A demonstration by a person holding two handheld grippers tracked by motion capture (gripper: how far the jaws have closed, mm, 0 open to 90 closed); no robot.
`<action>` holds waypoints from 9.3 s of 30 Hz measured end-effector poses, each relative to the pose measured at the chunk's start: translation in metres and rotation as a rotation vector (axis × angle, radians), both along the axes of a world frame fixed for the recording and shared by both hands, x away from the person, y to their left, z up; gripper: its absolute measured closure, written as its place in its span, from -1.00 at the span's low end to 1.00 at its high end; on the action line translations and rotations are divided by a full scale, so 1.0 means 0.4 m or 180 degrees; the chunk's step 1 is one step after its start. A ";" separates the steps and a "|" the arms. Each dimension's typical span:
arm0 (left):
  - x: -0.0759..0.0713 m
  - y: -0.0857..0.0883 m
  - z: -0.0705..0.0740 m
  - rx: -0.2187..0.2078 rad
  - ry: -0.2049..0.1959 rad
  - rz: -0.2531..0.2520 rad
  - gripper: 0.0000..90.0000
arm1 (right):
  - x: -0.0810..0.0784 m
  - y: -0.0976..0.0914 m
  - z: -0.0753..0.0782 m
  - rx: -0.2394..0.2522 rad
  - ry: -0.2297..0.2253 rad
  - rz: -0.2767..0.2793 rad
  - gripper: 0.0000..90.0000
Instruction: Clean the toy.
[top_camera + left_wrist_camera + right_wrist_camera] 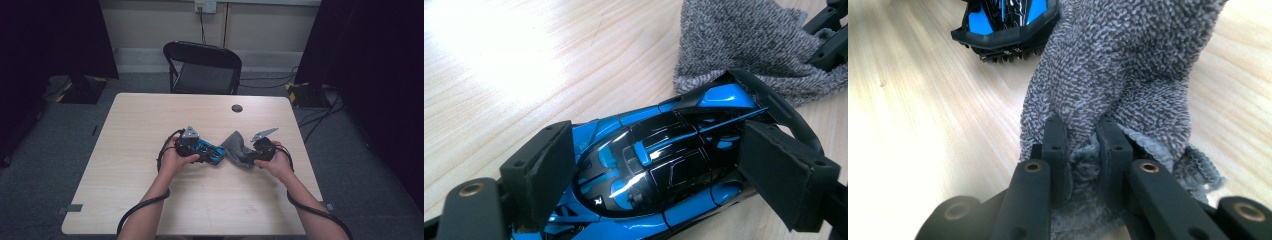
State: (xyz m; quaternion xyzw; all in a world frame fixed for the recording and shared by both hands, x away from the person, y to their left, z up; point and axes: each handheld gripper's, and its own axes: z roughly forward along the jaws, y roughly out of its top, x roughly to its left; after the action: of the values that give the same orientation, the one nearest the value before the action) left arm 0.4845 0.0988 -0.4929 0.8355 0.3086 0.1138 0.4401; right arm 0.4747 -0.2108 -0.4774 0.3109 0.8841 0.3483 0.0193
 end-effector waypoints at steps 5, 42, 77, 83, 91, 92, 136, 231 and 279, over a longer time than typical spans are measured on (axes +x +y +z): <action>0.000 0.001 0.000 -0.0003 -0.0002 -0.0001 -0.67 | -0.006 -0.021 0.004 -0.0023 0.0018 -0.0034 0.72; -0.005 0.004 -0.006 -0.0056 -0.0048 0.0009 -0.67 | 0.152 0.111 0.069 0.0090 -0.0203 -0.0429 0.73; -0.006 0.008 -0.010 -0.0108 -0.0063 0.0019 -0.66 | 0.191 0.274 -0.011 -0.0110 -0.0144 -0.0015 0.73; -0.007 0.008 -0.010 -0.0105 -0.0055 0.0036 -0.66 | 0.191 0.276 -0.012 -0.0119 -0.0154 -0.0011 0.73; -0.008 0.009 -0.012 -0.0131 -0.0060 0.0043 -0.67 | 0.193 0.272 -0.015 -0.0074 -0.0123 -0.0027 0.73; -0.007 0.010 -0.011 -0.0117 -0.0072 0.0032 -0.67 | 0.193 0.273 -0.015 -0.0085 -0.0118 -0.0016 0.73; -0.002 0.020 -0.012 -0.0128 0.0033 0.0079 -0.68 | 0.155 0.177 -0.010 -0.0089 -0.0118 0.0110 0.72; -0.167 0.216 0.206 -0.0105 -0.0072 0.0077 -0.59 | -0.138 0.164 0.161 0.0319 -0.0197 0.0608 0.70; -0.272 0.315 0.104 -0.0194 -0.0114 -0.0115 -0.61 | -0.118 0.391 0.078 0.0333 -0.0441 0.0870 -0.21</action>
State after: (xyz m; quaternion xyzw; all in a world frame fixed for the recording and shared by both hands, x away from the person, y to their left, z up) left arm 0.3755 0.2250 -0.4512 0.8250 0.2889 0.1113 0.4728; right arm 0.4275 -0.0545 -0.4464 0.1636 0.8954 0.4137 0.0165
